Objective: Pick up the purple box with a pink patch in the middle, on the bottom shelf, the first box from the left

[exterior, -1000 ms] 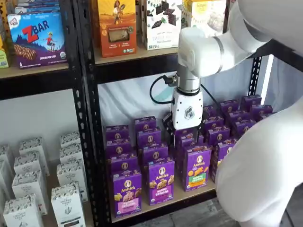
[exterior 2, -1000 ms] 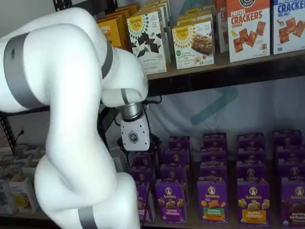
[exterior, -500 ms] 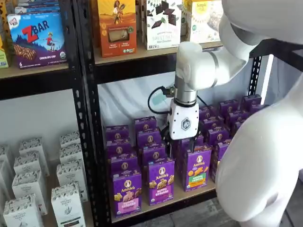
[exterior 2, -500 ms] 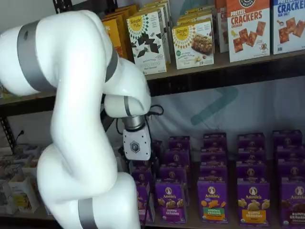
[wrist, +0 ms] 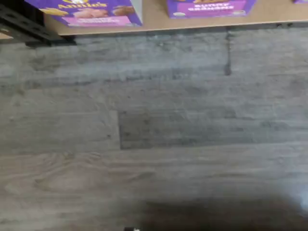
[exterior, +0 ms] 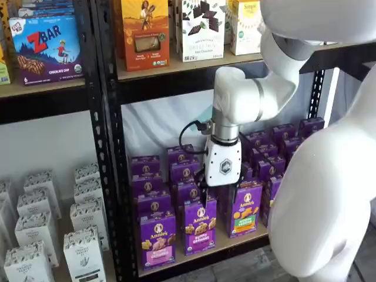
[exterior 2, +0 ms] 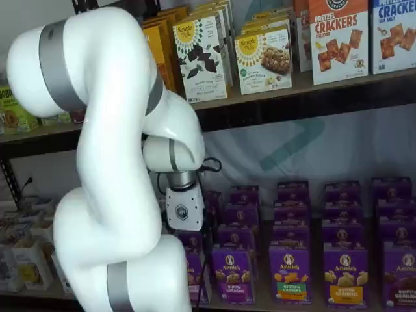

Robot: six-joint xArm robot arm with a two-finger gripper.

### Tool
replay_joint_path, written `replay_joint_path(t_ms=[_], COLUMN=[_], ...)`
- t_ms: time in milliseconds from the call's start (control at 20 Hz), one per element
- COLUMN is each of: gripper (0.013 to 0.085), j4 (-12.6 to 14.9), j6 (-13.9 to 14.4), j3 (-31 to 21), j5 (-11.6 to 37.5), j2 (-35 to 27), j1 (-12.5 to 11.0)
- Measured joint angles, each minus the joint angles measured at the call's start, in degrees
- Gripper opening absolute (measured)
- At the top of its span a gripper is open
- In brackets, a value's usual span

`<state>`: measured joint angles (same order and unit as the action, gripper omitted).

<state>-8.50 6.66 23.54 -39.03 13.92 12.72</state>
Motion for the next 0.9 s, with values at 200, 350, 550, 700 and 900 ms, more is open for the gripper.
replay_joint_path(t_ms=[200, 350, 550, 700, 900], gripper=[0.0850, 0.0850, 0.0850, 0.0850, 0.0850], j4=[-1.95, -0.48, 2.28, 3.37, 8.01], j6=[-0.57, 1.29, 4.08, 5.23, 9.46], j3=[-0.09, 1.05, 3.64, 5.40, 7.03], j5=[3.89, 5.99, 5.75, 6.75, 10.27], j2=[-2.63, -6.04, -10.47, -13.92, -17.92], j1=[1.38, 2.23, 2.75, 3.08, 3.40])
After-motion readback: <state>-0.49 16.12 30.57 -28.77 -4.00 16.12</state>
